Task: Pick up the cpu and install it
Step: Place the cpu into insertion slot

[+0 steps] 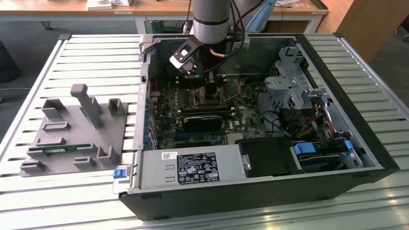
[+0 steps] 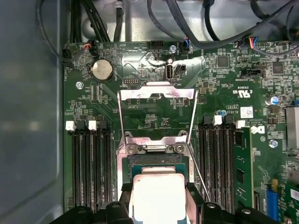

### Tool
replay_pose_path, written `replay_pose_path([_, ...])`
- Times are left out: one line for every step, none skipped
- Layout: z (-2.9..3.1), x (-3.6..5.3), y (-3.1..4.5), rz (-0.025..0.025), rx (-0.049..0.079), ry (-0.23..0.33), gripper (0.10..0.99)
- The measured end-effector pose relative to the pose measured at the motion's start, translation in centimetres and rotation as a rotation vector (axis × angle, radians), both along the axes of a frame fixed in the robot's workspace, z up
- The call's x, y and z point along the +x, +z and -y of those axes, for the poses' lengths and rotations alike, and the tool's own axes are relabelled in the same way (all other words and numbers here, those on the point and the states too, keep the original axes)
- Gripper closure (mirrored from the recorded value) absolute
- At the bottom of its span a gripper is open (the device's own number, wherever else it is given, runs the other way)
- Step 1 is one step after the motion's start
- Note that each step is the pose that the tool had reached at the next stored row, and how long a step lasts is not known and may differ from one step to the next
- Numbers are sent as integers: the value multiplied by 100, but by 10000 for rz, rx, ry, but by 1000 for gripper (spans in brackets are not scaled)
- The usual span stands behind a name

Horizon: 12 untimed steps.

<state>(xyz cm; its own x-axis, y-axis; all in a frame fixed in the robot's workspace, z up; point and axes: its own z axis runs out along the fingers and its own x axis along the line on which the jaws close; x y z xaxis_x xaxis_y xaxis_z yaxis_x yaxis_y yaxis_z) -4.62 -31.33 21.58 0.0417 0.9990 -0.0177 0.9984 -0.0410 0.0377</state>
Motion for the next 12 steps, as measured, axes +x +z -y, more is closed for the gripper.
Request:
replay_pose_path([0,0,-15,0,0,0,553])
replay_pose_path([0,0,-27,1,1,0,553])
replay_pose_path([0,0,-37,1,1,1,553])
replay_pose_path([0,0,-46,0,1,0,553])
replay_pose_path([0,0,-55,0,0,0,553])
replay_pose_path([0,0,-62,0,0,0,553])
replay_pose_path([0,0,-70,0,0,0,553])
replay_pose_path([0,0,-77,0,0,-2,553])
replay_pose_path([0,1,-85,0,0,-1,553])
replay_pose_path([0,2,-91,0,0,-1,553])
replay_pose_path([0,3,-98,1,1,-1,553])
replay_pose_path([0,4,-103,1,1,0,553])
